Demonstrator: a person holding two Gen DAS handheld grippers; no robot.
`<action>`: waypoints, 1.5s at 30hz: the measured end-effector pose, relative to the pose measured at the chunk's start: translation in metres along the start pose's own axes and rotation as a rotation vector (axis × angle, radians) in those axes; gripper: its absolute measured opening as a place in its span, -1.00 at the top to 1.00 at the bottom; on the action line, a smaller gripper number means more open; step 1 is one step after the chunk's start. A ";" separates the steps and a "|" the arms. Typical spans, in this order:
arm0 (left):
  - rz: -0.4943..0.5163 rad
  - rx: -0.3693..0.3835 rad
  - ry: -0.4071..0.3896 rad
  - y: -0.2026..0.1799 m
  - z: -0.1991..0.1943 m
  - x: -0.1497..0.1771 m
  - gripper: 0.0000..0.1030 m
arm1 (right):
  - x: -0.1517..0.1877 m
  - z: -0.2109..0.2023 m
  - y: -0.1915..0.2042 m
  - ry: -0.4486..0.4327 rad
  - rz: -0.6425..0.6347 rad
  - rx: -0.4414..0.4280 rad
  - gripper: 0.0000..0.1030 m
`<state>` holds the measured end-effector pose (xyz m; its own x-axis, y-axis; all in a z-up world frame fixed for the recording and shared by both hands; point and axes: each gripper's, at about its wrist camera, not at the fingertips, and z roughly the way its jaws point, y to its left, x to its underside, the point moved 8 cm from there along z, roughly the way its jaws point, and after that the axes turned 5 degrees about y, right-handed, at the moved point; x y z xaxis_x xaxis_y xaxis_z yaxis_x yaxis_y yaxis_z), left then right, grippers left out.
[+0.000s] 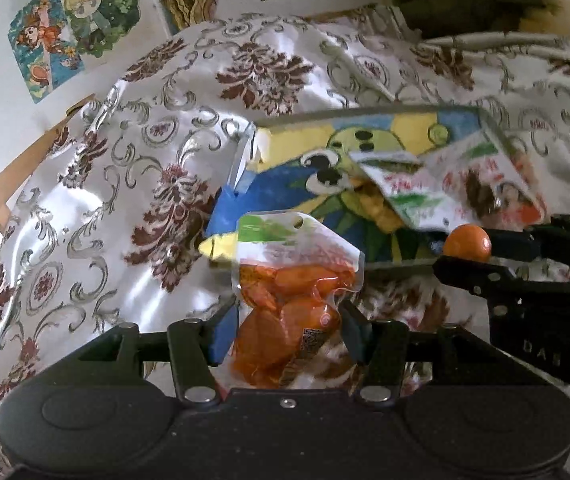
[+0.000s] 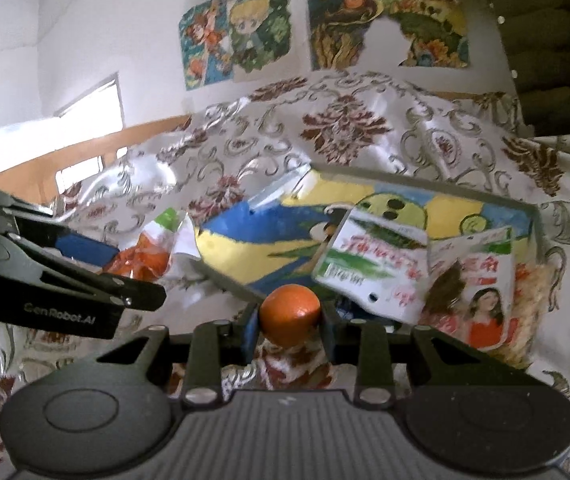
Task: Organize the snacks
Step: 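Carry the sausage pack to the tray with the left tool while the right tool carries the fruit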
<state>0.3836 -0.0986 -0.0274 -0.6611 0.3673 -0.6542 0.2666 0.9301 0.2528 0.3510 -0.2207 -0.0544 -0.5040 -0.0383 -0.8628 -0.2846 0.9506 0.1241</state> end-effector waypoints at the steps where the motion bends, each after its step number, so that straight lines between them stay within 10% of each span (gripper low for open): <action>1: -0.003 0.002 -0.007 -0.002 0.001 -0.005 -0.10 | -0.003 -0.001 -0.003 -0.010 0.005 0.008 0.31; 16: -0.107 0.047 -0.075 -0.034 0.065 -0.092 -0.10 | -0.026 0.020 -0.084 -0.075 0.173 0.108 0.31; 45: -0.248 0.048 0.004 -0.029 0.123 -0.090 -0.12 | -0.026 0.060 -0.092 -0.037 0.216 0.144 0.28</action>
<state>0.5213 -0.1597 -0.0637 -0.7131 0.1278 -0.6893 0.1286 0.9904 0.0505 0.4388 -0.2886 -0.0727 -0.5096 0.1790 -0.8416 -0.0529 0.9697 0.2383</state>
